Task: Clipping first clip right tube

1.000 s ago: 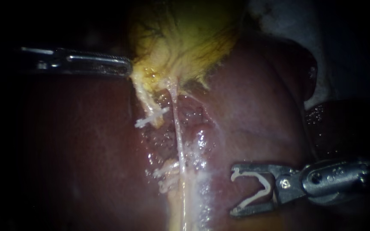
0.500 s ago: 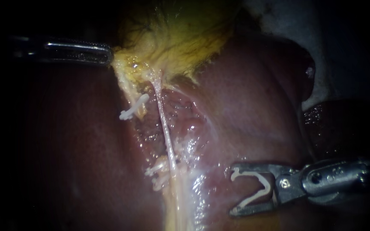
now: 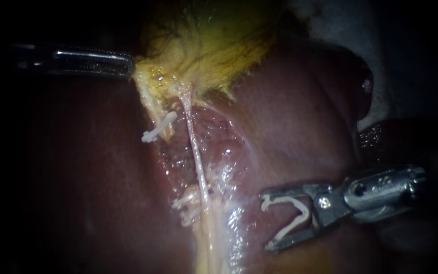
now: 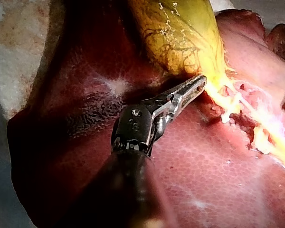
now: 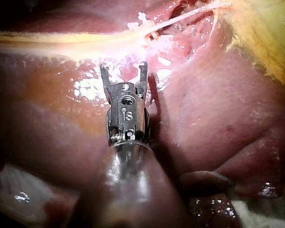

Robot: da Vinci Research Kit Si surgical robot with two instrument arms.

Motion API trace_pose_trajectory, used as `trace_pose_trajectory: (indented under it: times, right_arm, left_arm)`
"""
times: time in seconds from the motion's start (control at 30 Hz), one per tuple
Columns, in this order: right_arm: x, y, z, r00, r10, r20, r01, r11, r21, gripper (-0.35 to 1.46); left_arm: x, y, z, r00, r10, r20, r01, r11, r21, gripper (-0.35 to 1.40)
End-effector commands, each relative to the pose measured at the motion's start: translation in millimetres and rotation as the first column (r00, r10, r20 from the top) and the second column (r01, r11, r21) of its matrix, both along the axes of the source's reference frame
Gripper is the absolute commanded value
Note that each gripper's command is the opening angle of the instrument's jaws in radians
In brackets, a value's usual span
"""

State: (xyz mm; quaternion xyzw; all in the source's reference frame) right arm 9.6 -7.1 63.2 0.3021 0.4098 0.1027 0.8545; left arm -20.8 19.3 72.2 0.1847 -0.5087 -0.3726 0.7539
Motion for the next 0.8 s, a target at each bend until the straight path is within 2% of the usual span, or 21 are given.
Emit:
trace_pose_trajectory:
  times: [0.03,0.23,0.3,0.8]
  right_arm:
    - [0.2,0.0,0.4,1.0000,0.001,-0.003,-0.001,1.000,0.017,0.59]
    - [0.7,0.7,1.2,0.9989,0.006,-0.046,-0.002,0.995,0.102,0.57]
    - [1.1,0.8,1.4,0.9982,0.023,-0.056,-0.016,0.992,0.122,0.56]
    - [3.9,2.3,3.2,0.9933,0.091,-0.071,-0.075,0.976,0.207,0.56]
  left_arm:
    - [0.0,0.0,0.0,1.0000,0.000,0.000,0.000,1.000,0.000,-0.35]
    - [0.0,-0.1,0.0,1.0000,0.000,0.000,0.000,1.000,0.000,-0.35]
    - [0.0,-0.1,0.1,1.0000,0.000,0.000,0.000,1.000,-0.001,-0.35]
    - [0.0,-0.2,0.0,1.0000,0.000,-0.001,0.000,1.000,-0.001,-0.35]
